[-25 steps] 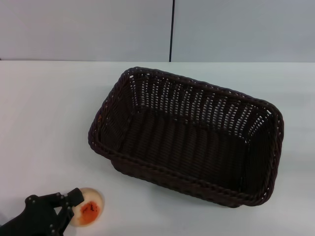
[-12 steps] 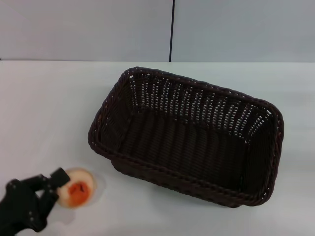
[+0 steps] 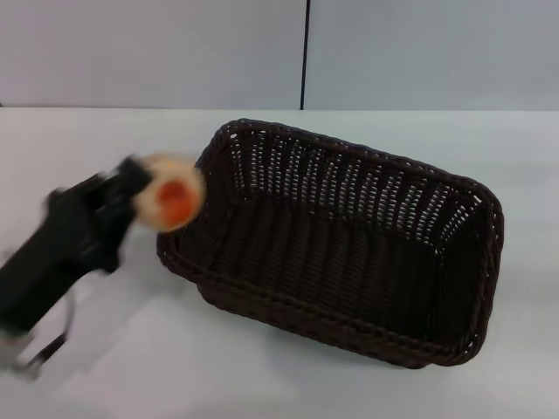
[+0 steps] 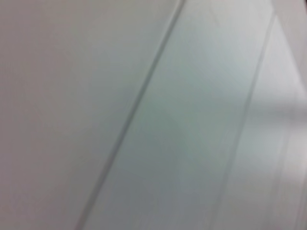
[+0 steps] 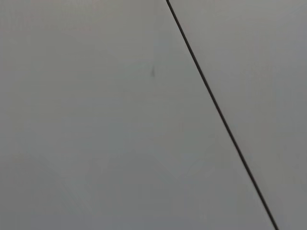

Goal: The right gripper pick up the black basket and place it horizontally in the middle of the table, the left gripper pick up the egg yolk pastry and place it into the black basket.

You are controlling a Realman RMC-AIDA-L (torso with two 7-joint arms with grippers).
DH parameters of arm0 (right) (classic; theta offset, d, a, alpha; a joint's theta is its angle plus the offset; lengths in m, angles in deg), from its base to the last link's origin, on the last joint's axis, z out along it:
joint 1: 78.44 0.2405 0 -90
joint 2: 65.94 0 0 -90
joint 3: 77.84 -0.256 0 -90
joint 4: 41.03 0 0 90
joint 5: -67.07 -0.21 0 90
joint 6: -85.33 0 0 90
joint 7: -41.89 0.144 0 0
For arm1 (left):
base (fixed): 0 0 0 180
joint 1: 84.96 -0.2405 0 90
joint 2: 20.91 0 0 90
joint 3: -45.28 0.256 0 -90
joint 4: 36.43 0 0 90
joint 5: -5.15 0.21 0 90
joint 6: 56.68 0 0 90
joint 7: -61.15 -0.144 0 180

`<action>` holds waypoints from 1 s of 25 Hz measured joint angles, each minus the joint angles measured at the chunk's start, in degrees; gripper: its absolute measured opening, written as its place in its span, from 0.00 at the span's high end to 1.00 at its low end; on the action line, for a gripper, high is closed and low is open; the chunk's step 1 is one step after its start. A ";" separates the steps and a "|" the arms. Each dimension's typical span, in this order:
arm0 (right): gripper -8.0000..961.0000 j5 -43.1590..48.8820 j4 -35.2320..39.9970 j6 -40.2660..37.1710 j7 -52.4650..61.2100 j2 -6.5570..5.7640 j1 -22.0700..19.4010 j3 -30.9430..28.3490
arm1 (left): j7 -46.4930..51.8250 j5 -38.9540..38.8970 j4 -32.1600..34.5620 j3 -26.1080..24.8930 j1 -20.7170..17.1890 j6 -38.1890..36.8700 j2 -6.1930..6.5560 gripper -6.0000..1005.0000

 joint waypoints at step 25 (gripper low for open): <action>0.71 -0.10 -6.60 -8.15 0.52 1.45 -1.41 -8.09 | -3.67 0.29 -1.24 -15.44 0.52 1.95 0.37 0.49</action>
